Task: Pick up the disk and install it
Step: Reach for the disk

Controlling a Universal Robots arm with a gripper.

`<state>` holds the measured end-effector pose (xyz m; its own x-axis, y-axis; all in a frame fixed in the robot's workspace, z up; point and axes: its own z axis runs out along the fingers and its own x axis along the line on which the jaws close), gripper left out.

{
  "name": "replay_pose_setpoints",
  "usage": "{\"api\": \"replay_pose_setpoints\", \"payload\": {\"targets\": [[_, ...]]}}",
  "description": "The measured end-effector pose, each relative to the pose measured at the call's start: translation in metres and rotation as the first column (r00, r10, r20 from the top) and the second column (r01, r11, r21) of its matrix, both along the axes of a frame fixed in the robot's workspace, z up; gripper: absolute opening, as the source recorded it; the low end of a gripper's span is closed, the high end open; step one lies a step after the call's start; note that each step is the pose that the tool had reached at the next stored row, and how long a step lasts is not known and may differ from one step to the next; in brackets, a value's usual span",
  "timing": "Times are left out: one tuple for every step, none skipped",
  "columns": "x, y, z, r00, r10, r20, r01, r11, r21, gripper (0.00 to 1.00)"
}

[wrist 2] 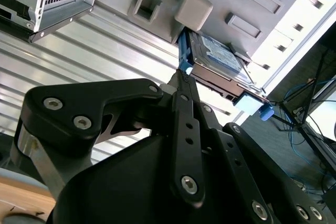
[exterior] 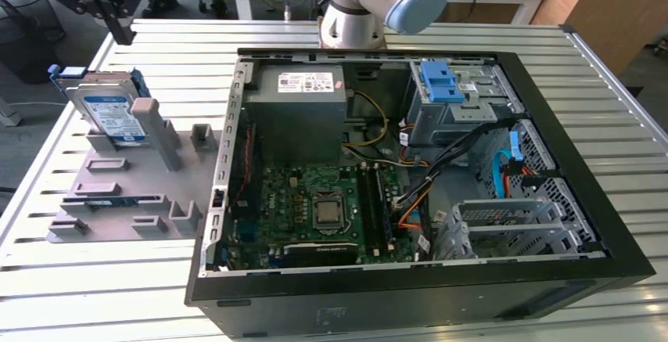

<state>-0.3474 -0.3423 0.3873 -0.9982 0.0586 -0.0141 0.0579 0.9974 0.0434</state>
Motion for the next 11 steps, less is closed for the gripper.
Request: {"api": "replay_pose_setpoints", "payload": {"targets": [[-0.0009, 0.0000, 0.0000, 1.0000, 0.000, 0.0000, 0.000, 1.0000, 0.0000, 0.11], [-0.0018, 0.0000, -0.0001, 1.0000, 0.000, 0.0000, 0.000, 1.0000, 0.0000, 0.11], [-0.0027, 0.0000, -0.0001, 1.0000, 0.000, 0.0001, 0.000, 1.0000, 0.0000, 0.11], [-0.0035, 0.0000, -0.0001, 1.0000, 0.000, 0.0000, 0.000, 1.0000, 0.0000, 0.11], [-0.0044, 0.0000, -0.0001, 1.0000, 0.000, 0.0000, 0.000, 1.0000, 0.0000, 0.11], [-0.0054, 0.0000, -0.0001, 1.0000, 0.000, 0.0000, 0.000, 1.0000, 0.0000, 0.11], [-0.0062, 0.0001, -0.0002, 1.0000, 0.000, 0.0000, 0.000, 1.0000, 0.0000, 0.11], [-0.0071, 0.0001, -0.0002, 1.0000, 0.000, 0.0000, 0.000, 1.0000, 0.0000, 0.11], [-0.0080, 0.0001, -0.0002, 1.0000, 0.000, 0.0000, 0.000, 1.0000, 0.0000, 0.11], [-0.0088, 0.0001, -0.0003, 1.0000, 0.000, 0.0000, 0.000, 1.0000, 0.0000, 0.11], [-0.0097, 0.0001, -0.0003, 1.0000, 0.000, 0.0000, 0.000, 1.0000, 0.0000, 0.11]]}}
